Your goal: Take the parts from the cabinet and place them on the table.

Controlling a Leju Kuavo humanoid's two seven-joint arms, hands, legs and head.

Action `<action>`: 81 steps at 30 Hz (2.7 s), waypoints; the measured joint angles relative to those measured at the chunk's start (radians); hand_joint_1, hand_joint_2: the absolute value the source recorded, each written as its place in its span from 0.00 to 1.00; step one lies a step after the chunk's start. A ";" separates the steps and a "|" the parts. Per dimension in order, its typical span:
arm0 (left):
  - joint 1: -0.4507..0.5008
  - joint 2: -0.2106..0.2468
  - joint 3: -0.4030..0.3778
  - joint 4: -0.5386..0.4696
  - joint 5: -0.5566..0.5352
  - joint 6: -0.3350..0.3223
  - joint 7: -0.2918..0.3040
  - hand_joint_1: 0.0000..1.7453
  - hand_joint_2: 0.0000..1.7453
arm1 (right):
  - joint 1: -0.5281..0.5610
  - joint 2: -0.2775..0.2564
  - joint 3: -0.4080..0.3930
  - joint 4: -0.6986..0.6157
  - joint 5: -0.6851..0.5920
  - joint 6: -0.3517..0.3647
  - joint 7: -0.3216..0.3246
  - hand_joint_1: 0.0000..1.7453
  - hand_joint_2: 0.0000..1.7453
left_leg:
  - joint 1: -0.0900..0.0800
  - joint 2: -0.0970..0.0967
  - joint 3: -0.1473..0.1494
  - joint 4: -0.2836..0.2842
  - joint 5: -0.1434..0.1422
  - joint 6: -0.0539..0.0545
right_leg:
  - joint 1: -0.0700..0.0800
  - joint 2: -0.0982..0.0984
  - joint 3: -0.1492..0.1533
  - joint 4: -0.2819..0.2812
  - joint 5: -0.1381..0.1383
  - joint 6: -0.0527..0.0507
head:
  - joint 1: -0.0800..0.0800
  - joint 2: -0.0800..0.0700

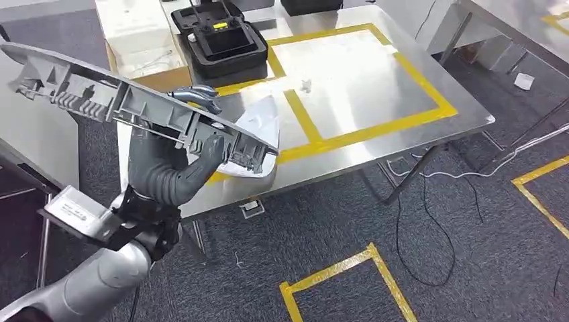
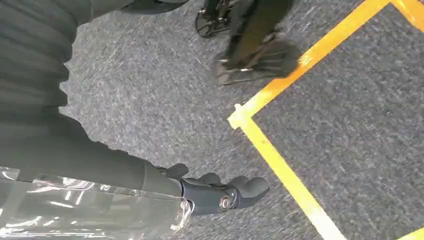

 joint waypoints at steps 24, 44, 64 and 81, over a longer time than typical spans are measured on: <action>0.054 -0.009 0.003 0.002 0.018 0.015 -0.081 1.00 1.00 | -0.003 -0.015 0.004 0.002 0.031 -0.006 0.021 0.00 1.00 | -0.001 0.000 -0.201 -0.007 0.185 0.008 | 0.025 0.017 0.325 -0.281 -0.019 -0.021 | 0.001 0.000; 0.055 -0.020 0.001 -0.014 -0.039 0.030 -0.091 1.00 1.00 | -0.026 -0.015 0.013 -0.001 0.045 -0.018 0.034 0.00 1.00 | -0.004 -0.012 -0.228 0.226 -0.009 -0.026 | 0.029 -0.008 0.230 -0.341 0.139 -0.055 | 0.008 0.000; -0.112 -0.019 0.019 0.094 0.265 -0.079 -0.010 1.00 1.00 | 0.029 0.018 0.026 -0.001 0.029 -0.005 0.112 0.00 1.00 | -0.003 -0.035 -0.099 -0.006 0.101 0.002 | 0.018 -0.002 0.206 -0.237 0.093 -0.035 | 0.010 0.000; -0.208 0.063 0.055 0.237 0.283 -0.046 0.161 1.00 1.00 | 0.028 0.049 0.100 0.002 0.132 0.055 0.125 0.00 1.00 | -0.002 -0.004 -0.125 0.006 0.113 -0.029 | 0.022 0.008 0.217 -0.252 0.077 -0.030 | 0.009 0.000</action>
